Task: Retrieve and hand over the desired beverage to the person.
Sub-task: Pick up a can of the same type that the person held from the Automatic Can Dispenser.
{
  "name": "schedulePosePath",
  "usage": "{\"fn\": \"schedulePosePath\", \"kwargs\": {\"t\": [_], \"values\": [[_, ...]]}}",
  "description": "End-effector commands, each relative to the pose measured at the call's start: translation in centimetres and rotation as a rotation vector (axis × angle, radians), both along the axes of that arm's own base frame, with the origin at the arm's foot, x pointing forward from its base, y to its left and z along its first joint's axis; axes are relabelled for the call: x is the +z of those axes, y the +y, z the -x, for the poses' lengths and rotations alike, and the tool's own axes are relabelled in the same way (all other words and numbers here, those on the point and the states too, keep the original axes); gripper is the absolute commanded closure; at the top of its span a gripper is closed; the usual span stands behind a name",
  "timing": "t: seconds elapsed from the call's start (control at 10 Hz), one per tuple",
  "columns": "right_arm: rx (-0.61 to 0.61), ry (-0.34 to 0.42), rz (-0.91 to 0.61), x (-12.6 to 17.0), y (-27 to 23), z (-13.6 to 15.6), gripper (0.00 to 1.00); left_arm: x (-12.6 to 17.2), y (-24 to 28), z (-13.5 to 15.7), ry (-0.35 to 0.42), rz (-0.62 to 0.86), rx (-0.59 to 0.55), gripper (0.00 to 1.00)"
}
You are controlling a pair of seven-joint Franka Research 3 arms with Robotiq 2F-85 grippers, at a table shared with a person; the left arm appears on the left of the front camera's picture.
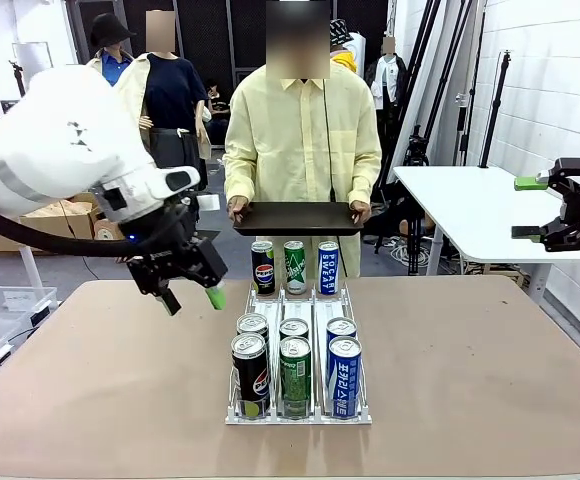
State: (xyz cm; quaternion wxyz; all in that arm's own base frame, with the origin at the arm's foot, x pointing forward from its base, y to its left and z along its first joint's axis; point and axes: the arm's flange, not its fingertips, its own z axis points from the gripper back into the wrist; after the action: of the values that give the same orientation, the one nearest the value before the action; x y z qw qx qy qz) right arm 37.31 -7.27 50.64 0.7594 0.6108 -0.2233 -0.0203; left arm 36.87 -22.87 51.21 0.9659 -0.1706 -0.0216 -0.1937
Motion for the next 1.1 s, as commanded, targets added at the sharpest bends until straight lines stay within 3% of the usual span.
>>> {"fn": "schedulePosePath", "kwargs": {"t": [0.0,0.5,1.0], "values": [[0.005,-0.011,-0.013,0.2,0.0,0.0,0.0,0.1,-2.1,-0.6,-0.039,-0.079,0.043,0.0],[0.005,-0.011,-0.013,0.2,0.0,0.0,0.0,-2.0,-7.0,0.3,-0.185,-0.226,0.134,0.0],[0.005,-0.011,-0.013,0.2,0.0,0.0,0.0,-4.7,-8.6,0.7,-0.153,-0.282,0.133,0.0]]}}
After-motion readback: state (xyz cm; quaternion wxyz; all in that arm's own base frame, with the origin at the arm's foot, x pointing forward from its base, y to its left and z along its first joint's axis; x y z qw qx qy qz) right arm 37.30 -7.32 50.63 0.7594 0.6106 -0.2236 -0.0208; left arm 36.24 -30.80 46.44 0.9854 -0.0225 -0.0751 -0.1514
